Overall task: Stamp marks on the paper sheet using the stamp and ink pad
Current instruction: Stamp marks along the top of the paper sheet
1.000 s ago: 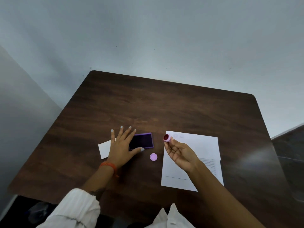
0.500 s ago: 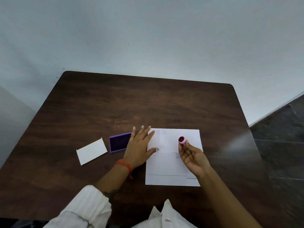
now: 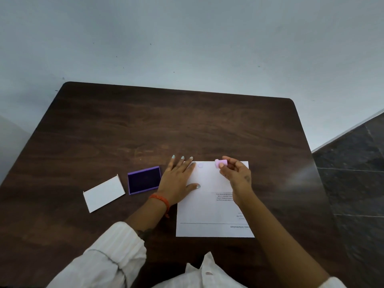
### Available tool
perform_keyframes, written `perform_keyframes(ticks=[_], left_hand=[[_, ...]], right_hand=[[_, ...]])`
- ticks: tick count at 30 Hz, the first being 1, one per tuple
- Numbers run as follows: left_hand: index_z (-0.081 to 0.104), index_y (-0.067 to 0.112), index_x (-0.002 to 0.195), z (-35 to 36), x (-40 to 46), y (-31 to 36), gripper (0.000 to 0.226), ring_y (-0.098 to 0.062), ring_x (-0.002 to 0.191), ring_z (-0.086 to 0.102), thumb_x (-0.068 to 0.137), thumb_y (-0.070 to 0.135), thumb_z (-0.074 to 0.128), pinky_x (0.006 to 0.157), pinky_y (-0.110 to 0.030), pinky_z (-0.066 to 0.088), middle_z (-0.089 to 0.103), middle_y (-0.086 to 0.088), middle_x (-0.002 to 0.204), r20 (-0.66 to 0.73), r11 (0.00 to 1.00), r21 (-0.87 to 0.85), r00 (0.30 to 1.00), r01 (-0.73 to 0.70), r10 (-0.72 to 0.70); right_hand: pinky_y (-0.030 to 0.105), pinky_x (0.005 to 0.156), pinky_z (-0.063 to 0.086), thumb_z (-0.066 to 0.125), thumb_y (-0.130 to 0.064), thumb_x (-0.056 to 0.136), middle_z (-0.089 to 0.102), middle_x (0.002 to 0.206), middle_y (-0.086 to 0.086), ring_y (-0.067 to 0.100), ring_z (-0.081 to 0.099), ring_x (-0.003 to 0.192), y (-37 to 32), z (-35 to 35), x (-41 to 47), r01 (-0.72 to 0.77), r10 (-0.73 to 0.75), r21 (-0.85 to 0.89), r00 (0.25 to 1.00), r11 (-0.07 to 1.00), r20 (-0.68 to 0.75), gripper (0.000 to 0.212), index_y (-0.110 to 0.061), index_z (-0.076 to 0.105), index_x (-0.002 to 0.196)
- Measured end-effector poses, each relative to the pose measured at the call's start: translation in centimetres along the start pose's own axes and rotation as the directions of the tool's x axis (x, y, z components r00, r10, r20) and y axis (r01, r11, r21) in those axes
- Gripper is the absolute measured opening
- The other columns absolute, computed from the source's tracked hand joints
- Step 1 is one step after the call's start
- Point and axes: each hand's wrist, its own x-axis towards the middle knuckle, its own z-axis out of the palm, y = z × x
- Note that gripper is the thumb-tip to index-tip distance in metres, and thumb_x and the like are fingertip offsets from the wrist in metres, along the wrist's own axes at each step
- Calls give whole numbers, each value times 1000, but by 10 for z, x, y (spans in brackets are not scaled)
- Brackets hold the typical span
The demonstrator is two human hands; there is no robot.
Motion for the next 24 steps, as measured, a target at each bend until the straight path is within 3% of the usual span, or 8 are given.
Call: perform_keyframes(ticks=[5, 7, 10, 24], left_hand=[[15, 19, 143, 1, 1, -1, 72, -21, 144, 9, 87, 58, 37, 111, -39, -17, 14, -2, 156, 7, 1000, -14, 1000, -3, 3], [15, 19, 143, 1, 1, -2, 72, -21, 144, 9, 87, 58, 36, 111, -39, -16, 14, -2, 156, 9, 1000, -17, 1000, -5, 6], [14, 19, 143, 0, 1, -2, 73, -21, 144, 7, 87, 59, 36, 111, -39, -17, 13, -2, 156, 17, 1000, -28, 1000, 0, 0], [11, 21, 144, -3, 0, -1, 73, -20, 144, 5, 87, 59, 36, 111, -39, -18, 10, 0, 157, 36, 997, -73, 999, 10, -7]], right_hand=[[13, 74, 47, 64, -26, 84, 69, 94, 2, 11, 62, 81, 3, 12, 3, 295, -316, -355, 949, 887, 0, 19, -13, 64, 99], [21, 77, 51, 62, -25, 86, 71, 97, 7, 14, 63, 86, 3, 14, 6, 370, -384, -458, 921, 808, 67, 21, -9, 66, 99], [34, 89, 52, 61, -20, 86, 71, 105, 11, 23, 64, 96, 4, 15, 9, 401, -387, -575, 909, 713, 154, 20, -9, 66, 103], [32, 88, 48, 62, -13, 85, 69, 110, 13, 30, 63, 99, 9, 23, 16, 471, -410, -735, 867, 487, 283, 23, -9, 64, 107]])
